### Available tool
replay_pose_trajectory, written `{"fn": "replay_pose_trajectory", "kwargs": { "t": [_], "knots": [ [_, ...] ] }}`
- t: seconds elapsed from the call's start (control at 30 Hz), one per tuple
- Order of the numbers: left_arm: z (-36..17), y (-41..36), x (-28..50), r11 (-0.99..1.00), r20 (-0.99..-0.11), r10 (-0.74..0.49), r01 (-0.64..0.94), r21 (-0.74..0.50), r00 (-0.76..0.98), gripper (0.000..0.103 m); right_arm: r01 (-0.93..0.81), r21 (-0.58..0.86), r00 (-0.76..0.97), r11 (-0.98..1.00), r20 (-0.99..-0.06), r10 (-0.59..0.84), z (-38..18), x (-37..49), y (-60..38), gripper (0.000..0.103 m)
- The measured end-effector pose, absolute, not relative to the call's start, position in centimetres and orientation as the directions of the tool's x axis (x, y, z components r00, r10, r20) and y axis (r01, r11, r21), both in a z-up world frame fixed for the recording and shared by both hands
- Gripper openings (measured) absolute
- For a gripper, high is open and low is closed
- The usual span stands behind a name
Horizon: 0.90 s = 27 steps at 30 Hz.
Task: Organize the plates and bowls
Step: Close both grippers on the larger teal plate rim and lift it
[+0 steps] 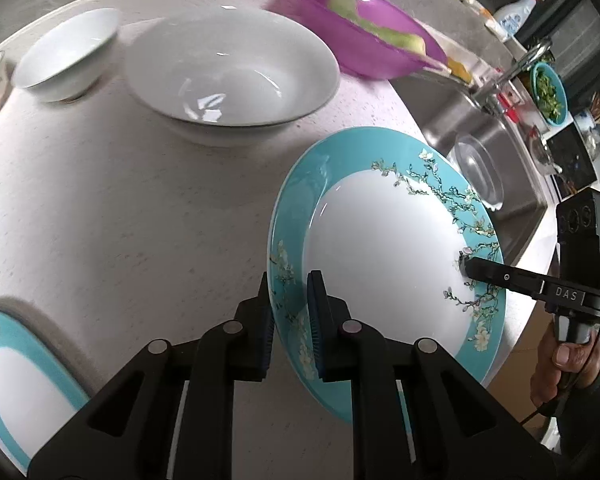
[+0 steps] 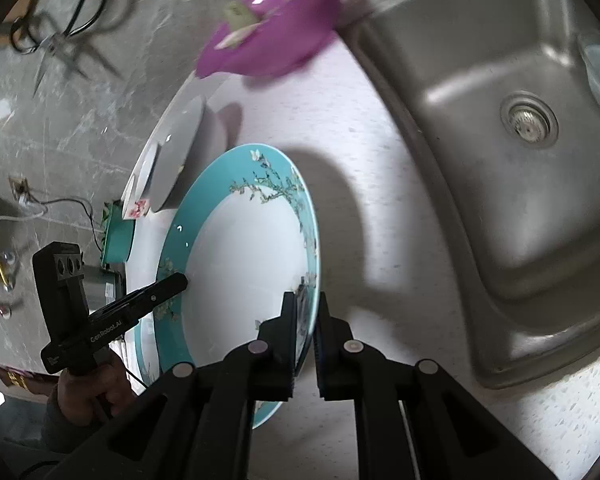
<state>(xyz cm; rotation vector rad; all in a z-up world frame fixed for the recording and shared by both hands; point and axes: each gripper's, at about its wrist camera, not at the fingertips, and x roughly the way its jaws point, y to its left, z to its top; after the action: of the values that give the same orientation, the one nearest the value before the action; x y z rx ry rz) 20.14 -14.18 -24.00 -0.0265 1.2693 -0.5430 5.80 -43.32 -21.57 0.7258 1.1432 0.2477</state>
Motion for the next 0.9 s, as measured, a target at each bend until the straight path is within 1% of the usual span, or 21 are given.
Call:
{"fn": "replay_pose_trajectory", "kwargs": {
  "t": [0.2, 0.37, 0.5, 0.67, 0.83, 0.9],
  "knots": [
    [-21.0, -9.8, 18.0, 0.879, -0.868, -0.432, 0.331, -0.344, 0.245, 0.013, 0.096, 0.628, 0.421, 0.773, -0.729, 0.540, -18.9, 5.9, -40.7, 0.010],
    [-18.3, -3.9, 15.6, 0.897, -0.844, -0.431, 0.249, -0.364, 0.319, 0.013, -0.001, 0.630, 0.406, 0.777, -0.710, 0.576, -16.5, 6.7, -36.6, 0.010],
    [-16.8, 1.2, 14.0, 0.923, -0.841, -0.386, 0.163, -0.350, 0.378, 0.013, -0.101, 0.632, 0.370, 0.768, -0.693, 0.619, -14.9, 8.2, -31.7, 0.011],
    [-15.7, 8.4, 12.0, 0.950, -0.848, -0.297, 0.043, -0.311, 0.439, 0.013, -0.236, 0.632, 0.285, 0.738, -0.681, 0.674, -14.0, 10.1, -24.2, 0.012],
    [-16.9, 15.0, 10.4, 0.953, -0.865, -0.235, -0.072, -0.295, 0.443, 0.014, -0.324, 0.624, 0.192, 0.711, -0.692, 0.695, -15.0, 11.7, -17.3, 0.013],
    [-17.6, 16.6, 10.0, 0.951, -0.871, -0.222, -0.099, -0.292, 0.438, 0.014, -0.340, 0.624, 0.162, 0.704, -0.698, 0.697, -15.6, 12.6, -15.6, 0.013]
  ]
}}
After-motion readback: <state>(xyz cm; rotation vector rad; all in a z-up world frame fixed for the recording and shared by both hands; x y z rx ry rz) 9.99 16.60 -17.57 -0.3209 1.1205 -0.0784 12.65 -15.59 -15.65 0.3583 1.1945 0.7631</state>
